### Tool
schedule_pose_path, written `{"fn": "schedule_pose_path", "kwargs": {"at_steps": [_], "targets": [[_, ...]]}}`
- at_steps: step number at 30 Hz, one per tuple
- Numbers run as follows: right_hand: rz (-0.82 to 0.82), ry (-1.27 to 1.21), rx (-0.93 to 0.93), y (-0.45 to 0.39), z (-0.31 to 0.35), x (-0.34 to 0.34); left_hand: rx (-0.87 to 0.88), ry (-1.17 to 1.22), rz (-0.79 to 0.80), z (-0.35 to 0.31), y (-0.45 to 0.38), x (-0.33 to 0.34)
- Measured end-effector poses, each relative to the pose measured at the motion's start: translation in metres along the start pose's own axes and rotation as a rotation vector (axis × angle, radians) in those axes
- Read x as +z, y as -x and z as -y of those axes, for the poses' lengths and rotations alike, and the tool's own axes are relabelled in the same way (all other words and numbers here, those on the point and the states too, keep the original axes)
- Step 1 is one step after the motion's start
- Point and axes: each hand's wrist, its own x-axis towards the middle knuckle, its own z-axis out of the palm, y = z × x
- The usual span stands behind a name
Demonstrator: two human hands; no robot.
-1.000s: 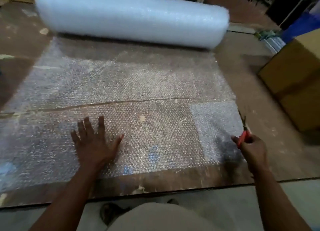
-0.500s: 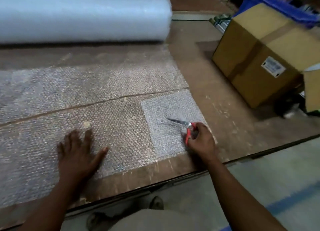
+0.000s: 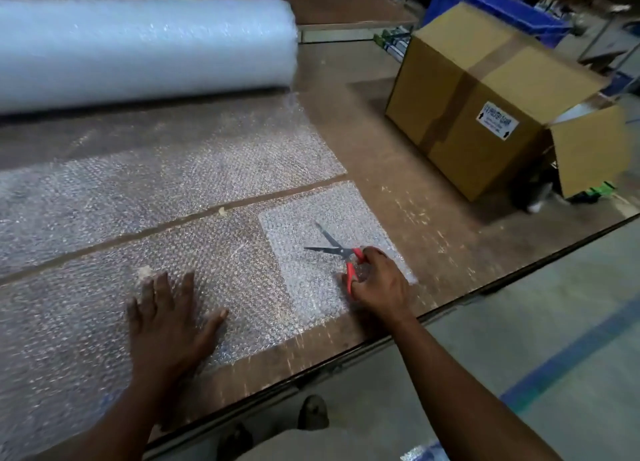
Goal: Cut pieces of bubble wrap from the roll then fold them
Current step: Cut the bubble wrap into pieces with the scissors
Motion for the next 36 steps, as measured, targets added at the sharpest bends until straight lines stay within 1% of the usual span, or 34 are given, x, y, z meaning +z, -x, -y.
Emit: {"fn": "schedule_pose_path", "kwargs": {"at_steps": [3, 8, 14, 19, 24, 29, 33, 36], "targets": [[0.021, -0.005, 0.002, 0.009, -0.004, 0.003, 0.031, -0.020, 0.049, 0.002, 0.004, 0.008], [0.029, -0.002, 0.035, 0.013, -0.008, 0.002, 0.045, -0.025, 0.057, 0.003, 0.006, 0.007], [0.054, 0.009, 0.075, 0.016, -0.011, -0.005, 0.051, -0.014, 0.010, 0.004, 0.012, 0.004], [-0.029, 0.001, 0.080, 0.016, 0.004, -0.010, 0.055, -0.011, 0.008, 0.008, 0.013, 0.001], [0.068, -0.007, 0.100, 0.014, 0.005, -0.006, 0.069, -0.024, 0.031, 0.014, 0.016, 0.008], [0.094, 0.016, 0.118, 0.014, 0.007, -0.009, 0.058, -0.012, 0.036, 0.014, 0.016, 0.010], [0.047, 0.036, 0.110, 0.014, 0.018, -0.009, 0.096, 0.004, -0.013, 0.007, 0.014, 0.008], [0.046, 0.017, 0.083, 0.016, 0.024, -0.004, 0.150, -0.009, -0.012, 0.002, 0.013, 0.011]]}}
